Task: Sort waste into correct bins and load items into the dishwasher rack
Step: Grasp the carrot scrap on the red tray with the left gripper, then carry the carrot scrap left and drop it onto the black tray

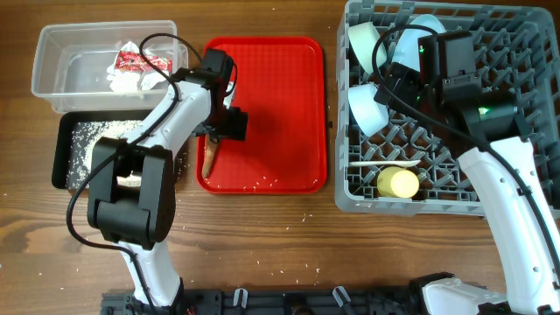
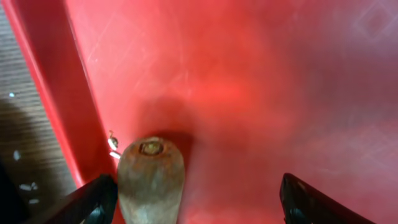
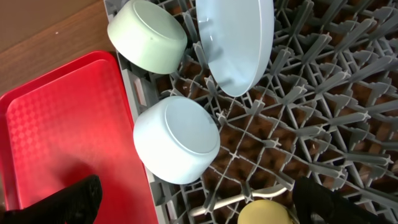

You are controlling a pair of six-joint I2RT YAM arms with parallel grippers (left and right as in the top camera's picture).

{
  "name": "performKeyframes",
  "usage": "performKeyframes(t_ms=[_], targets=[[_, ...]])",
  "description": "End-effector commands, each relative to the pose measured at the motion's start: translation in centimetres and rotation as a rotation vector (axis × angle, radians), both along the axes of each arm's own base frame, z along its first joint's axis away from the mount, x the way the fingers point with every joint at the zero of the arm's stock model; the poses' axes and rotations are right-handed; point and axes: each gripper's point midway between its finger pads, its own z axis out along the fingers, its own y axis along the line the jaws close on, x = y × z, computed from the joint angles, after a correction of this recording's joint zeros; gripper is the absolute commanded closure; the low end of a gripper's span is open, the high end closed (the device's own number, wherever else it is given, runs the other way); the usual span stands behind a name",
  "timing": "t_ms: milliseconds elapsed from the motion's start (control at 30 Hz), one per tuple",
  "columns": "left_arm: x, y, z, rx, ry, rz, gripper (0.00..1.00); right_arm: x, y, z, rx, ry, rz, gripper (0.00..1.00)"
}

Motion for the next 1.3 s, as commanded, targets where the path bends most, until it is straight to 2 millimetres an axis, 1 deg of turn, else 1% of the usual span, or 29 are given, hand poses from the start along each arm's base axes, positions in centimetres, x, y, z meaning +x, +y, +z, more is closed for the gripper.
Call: performKeyframes(t_ms=[0, 67, 100, 133, 167, 200, 233, 267, 333, 433, 467, 500, 533, 567, 600, 667, 733, 767, 800, 867, 900, 967, 1000, 1067, 1133, 1167, 1200, 1233, 1267], targets=[[-1.6, 0.2, -1.5, -0.008, 0.038, -0.015, 0.17, 0.0, -0.3, 0.1, -0.021, -0.002, -0.005, 0.00], [-2.0, 0.7, -2.0, 0.013, 0.047, -0.011, 0.18, 0.1, -0.3, 0.2, -0.012, -0.005, -0.017, 0.00], [-2.1, 0.7, -2.2, 0.012, 0.045, -0.010, 0.24, 0.1, -0.3, 0.2, -0.011, -0.006, -0.017, 0.00], [-2.1, 0.7, -2.3, 0.011, 0.045, -0.007, 0.37, 0.1, -0.3, 0.2, -0.012, -0.006, -0.017, 0.00], [-2.1, 0.7, -2.3, 0.012, 0.046, -0.005, 0.57, 0.0, -0.3, 0.1, -0.012, -0.003, -0.017, 0.00], [-2.2, 0.7, -2.3, 0.011, 0.047, 0.000, 0.70, 0.0, -0.3, 0.1, -0.013, 0.000, -0.017, 0.00], [-2.1, 0.7, -2.3, 0.010, 0.046, 0.011, 0.86, -0.1, -0.3, 0.1, -0.014, 0.002, -0.017, 0.00], [-2.1, 0.7, -2.2, 0.008, 0.046, 0.028, 0.96, 0.0, -0.3, 0.1, -0.014, 0.001, -0.017, 0.00], [-1.8, 0.5, -0.8, 0.000, 0.051, 0.098, 0.96, 0.0, -0.3, 0.1, -0.013, 0.001, -0.017, 0.01], [-1.0, 0.3, 3.3, -0.011, 0.034, 0.157, 0.96, 0.0, -0.3, 0.1, -0.014, 0.001, -0.016, 0.00], [-0.9, 0.3, 4.4, -0.014, 0.028, 0.170, 0.96, 0.0, -0.3, 0.1, -0.014, 0.001, -0.016, 0.00], [-0.6, 0.4, 7.6, -0.024, 0.001, 0.185, 0.96, 0.0, -0.3, 0.1, -0.013, 0.000, -0.016, 0.00], [0.0, 1.5, 11.3, -0.011, -0.067, 0.236, 0.96, 0.0, -0.3, 0.1, -0.014, 0.000, -0.016, 0.00], [0.4, 4.5, 14.4, 0.040, -0.162, 0.391, 0.96, 0.0, -0.3, 0.1, -0.016, 0.000, -0.014, 0.00], [0.2, 6.8, 16.1, 0.067, -0.221, 0.518, 0.96, 0.0, -0.3, 0.1, -0.016, 0.000, -0.014, 0.00], [-0.6, 11.4, 18.1, 0.082, -0.283, 0.777, 0.96, 0.0, -0.3, 0.1, -0.015, 0.000, -0.014, 0.00], [-1.3, 15.2, 18.6, 0.069, -0.297, 0.977, 0.96, 0.0, -0.3, 0.1, -0.015, -0.003, -0.014, 0.00], [-1.6, 17.2, 18.5, 0.062, -0.303, 1.093, 0.96, 0.1, -0.3, 0.1, -0.014, -0.004, -0.014, 0.00], [-1.6, 20.1, 17.5, 0.047, -0.319, 1.253, 0.96, 0.1, -0.3, 0.1, -0.016, -0.003, -0.013, 0.00], [-1.3, 23.0, 14.7, 0.025, -0.334, 1.450, 0.96, 0.1, -0.3, 0.2, -0.032, -0.004, 0.010, 0.00], [-1.3, 23.9, 12.8, 0.020, -0.326, 1.537, 0.96, 0.1, -0.3, 0.2, -0.034, -0.003, 0.013, 0.00], [-1.8, 24.5, 9.9, 0.026, -0.297, 1.628, 0.96, 0.0, -0.3, 0.1, -0.034, 0.000, 0.013, 0.00], [-2.0, 24.6, 8.1, 0.035, -0.275, 1.667, 0.96, 0.0, -0.3, 0.1, -0.035, -0.001, 0.013, 0.00], [-2.1, 24.6, 5.4, 0.053, -0.245, 1.671, 0.96, 0.1, -0.3, 0.2, -0.042, -0.003, 0.023, 0.00], [-1.9, 24.6, 3.1, 0.062, -0.229, 1.671, 0.96, 0.2, -0.3, 0.3, -0.048, -0.007, 0.025, 0.00], [-1.9, 24.7, 2.5, 0.066, -0.223, 1.670, 0.95, 0.2, -0.3, 0.3, -0.049, -0.009, 0.026, 0.00], [-1.7, 24.7, 1.8, 0.069, -0.218, 1.669, 0.85, 0.3, -0.3, 0.3, -0.050, -0.011, 0.029, 0.00], [-1.6, 24.8, 1.7, 0.068, -0.220, 1.668, 0.68, 0.3, -0.3, 0.4, -0.056, -0.013, 0.038, 0.00], [-1.4, 24.8, 1.7, 0.067, -0.224, 1.655, 0.43, 0.3, -0.3, 0.4, -0.062, -0.012, 0.046, 0.00]])
